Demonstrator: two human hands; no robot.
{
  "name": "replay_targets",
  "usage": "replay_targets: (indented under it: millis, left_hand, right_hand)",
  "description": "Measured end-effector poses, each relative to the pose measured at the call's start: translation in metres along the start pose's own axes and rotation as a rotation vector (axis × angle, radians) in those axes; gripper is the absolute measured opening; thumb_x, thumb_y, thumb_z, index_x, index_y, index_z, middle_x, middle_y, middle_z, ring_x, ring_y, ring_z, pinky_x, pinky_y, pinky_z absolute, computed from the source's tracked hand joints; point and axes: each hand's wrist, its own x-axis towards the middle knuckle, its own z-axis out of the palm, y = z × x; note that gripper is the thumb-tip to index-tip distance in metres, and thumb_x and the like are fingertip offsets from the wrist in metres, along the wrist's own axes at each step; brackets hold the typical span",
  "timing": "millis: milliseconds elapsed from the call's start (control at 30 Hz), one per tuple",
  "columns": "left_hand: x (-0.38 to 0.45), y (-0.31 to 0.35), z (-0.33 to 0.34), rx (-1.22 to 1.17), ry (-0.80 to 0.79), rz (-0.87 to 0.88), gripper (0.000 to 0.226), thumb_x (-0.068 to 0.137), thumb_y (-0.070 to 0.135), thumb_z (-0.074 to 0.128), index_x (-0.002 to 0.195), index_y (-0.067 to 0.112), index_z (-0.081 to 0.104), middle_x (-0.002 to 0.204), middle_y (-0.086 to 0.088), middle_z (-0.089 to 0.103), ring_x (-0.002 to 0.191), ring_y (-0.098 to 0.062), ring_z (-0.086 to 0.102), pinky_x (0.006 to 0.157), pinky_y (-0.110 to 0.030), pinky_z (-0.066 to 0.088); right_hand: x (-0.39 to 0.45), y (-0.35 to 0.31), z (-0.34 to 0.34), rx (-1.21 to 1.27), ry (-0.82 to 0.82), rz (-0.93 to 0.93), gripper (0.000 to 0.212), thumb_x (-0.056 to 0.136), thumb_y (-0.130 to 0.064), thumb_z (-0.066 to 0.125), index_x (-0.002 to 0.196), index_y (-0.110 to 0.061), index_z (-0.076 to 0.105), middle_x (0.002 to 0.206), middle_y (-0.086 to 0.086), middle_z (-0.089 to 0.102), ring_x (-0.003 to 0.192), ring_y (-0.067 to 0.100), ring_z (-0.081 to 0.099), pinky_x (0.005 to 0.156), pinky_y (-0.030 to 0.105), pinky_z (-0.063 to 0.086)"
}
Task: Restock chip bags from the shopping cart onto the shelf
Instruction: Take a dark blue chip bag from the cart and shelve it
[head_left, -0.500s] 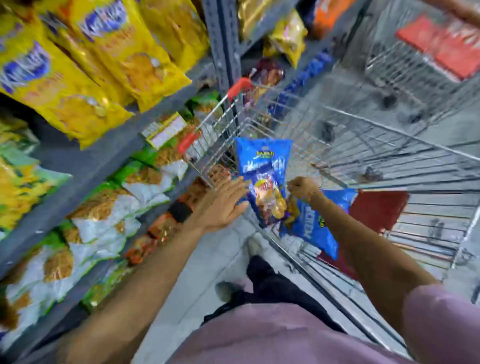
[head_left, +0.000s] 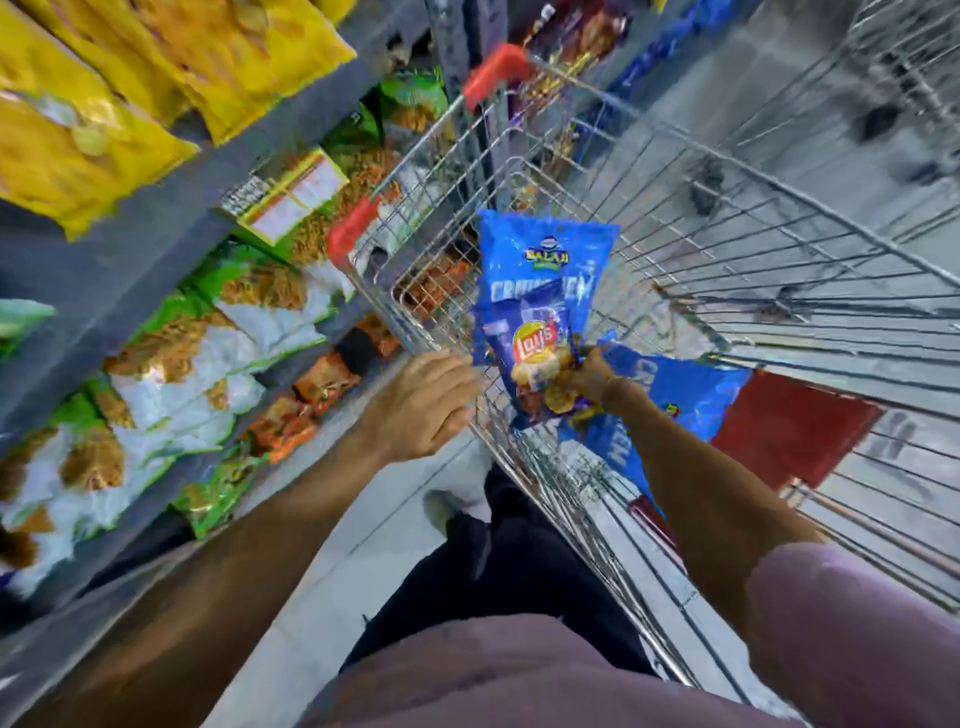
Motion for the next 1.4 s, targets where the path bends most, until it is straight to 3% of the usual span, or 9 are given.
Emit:
replay_targets:
  millis: [67, 167, 233, 467, 633, 900, 1000, 1200, 1400]
  left_hand:
    - [0.000, -0.001, -0.002, -0.005, 0.038, 0.005, 0.056, 0.099, 0.031, 0.024, 0.102, 0.001, 0.071, 0.106, -0.015, 0.073, 0.108, -0.032, 0.066, 0.102, -0.038, 0.034]
    - [-0.001, -0.001, -0.002, -0.029, 0.060, -0.011, 0.057, 0.099, 0.033, 0.024, 0.098, 0.003, 0.072, 0.104, -0.013, 0.073, 0.109, -0.031, 0.065, 0.099, -0.036, 0.035]
    - [-0.002, 0.001, -0.004, -0.030, 0.054, -0.026, 0.057, 0.099, 0.034, 0.023, 0.097, 0.004, 0.072, 0.103, -0.013, 0.073, 0.109, -0.030, 0.065, 0.099, -0.035, 0.036]
    - [-0.003, 0.002, -0.002, -0.020, 0.078, -0.048, 0.057, 0.099, 0.034, 0.022, 0.094, 0.005, 0.070, 0.098, -0.011, 0.073, 0.100, -0.028, 0.067, 0.097, -0.035, 0.038]
    - [-0.003, 0.002, -0.005, -0.005, 0.093, -0.039, 0.052, 0.099, 0.033, 0.024, 0.093, 0.007, 0.068, 0.092, -0.009, 0.071, 0.092, -0.027, 0.066, 0.093, -0.035, 0.041]
    - [-0.003, 0.004, -0.027, 0.059, 0.051, -0.079, 0.056, 0.100, 0.033, 0.023, 0.095, 0.001, 0.069, 0.094, -0.014, 0.071, 0.091, -0.029, 0.068, 0.096, -0.037, 0.041]
    - [-0.005, -0.010, -0.064, 0.073, 0.171, -0.209, 0.061, 0.101, 0.034, 0.023, 0.101, -0.005, 0.069, 0.104, -0.020, 0.071, 0.103, -0.032, 0.066, 0.102, -0.039, 0.043]
    - [-0.032, -0.033, -0.192, 0.114, 0.625, -0.414, 0.059, 0.100, 0.040, 0.020, 0.116, 0.002, 0.062, 0.122, -0.017, 0.064, 0.121, -0.026, 0.051, 0.111, -0.019, 0.022]
    - [-0.113, -0.021, -0.318, 0.444, 1.071, -0.425, 0.039, 0.096, 0.028, 0.034, 0.122, 0.008, 0.055, 0.129, -0.015, 0.058, 0.127, -0.029, 0.043, 0.114, -0.037, 0.026]
  right_hand:
    - [0.010, 0.017, -0.003, -0.040, -0.051, -0.020, 0.013, 0.087, 0.009, 0.057, 0.093, 0.017, 0.049, 0.036, -0.006, 0.057, 0.040, -0.009, 0.056, 0.059, 0.018, 0.047]
    - [0.003, 0.015, -0.004, -0.006, -0.084, -0.012, 0.044, 0.078, -0.001, 0.073, 0.116, 0.013, 0.055, 0.110, 0.019, 0.066, 0.101, 0.022, 0.065, 0.094, 0.044, 0.051]
    - [0.004, 0.017, -0.004, 0.095, -0.103, 0.009, 0.052, 0.077, -0.001, 0.074, 0.124, 0.007, 0.053, 0.127, 0.020, 0.060, 0.112, 0.027, 0.059, 0.100, 0.042, 0.047]
    - [0.005, 0.025, 0.001, -0.055, -0.073, -0.103, 0.075, 0.066, -0.013, 0.084, 0.130, 0.001, 0.047, 0.128, 0.014, 0.059, 0.116, 0.031, 0.058, 0.101, 0.045, 0.048]
    - [-0.007, 0.023, -0.010, 0.075, -0.070, -0.231, 0.044, 0.070, 0.000, 0.079, 0.110, 0.002, 0.061, 0.088, 0.001, 0.068, 0.061, -0.002, 0.068, 0.051, 0.012, 0.052]
    - [-0.053, -0.061, -0.033, 0.350, 0.007, -0.540, 0.032, 0.063, -0.019, 0.083, 0.092, -0.015, 0.070, 0.080, -0.010, 0.077, 0.069, 0.004, 0.071, 0.059, 0.020, 0.056]
    - [-0.086, -0.114, -0.029, 0.381, -0.012, -0.702, 0.053, 0.059, -0.026, 0.086, 0.106, -0.008, 0.068, 0.091, -0.006, 0.078, 0.082, 0.012, 0.072, 0.071, 0.026, 0.056]
    - [-0.185, -0.209, 0.000, 0.399, -0.120, -1.102, 0.049, 0.062, -0.031, 0.086, 0.106, -0.021, 0.069, 0.106, 0.000, 0.075, 0.101, 0.022, 0.070, 0.082, 0.036, 0.057]
    - [-0.316, -0.294, 0.072, 0.350, -0.347, -1.422, 0.041, 0.063, -0.028, 0.084, 0.102, -0.025, 0.070, 0.102, -0.002, 0.076, 0.097, 0.021, 0.070, 0.080, 0.035, 0.056]
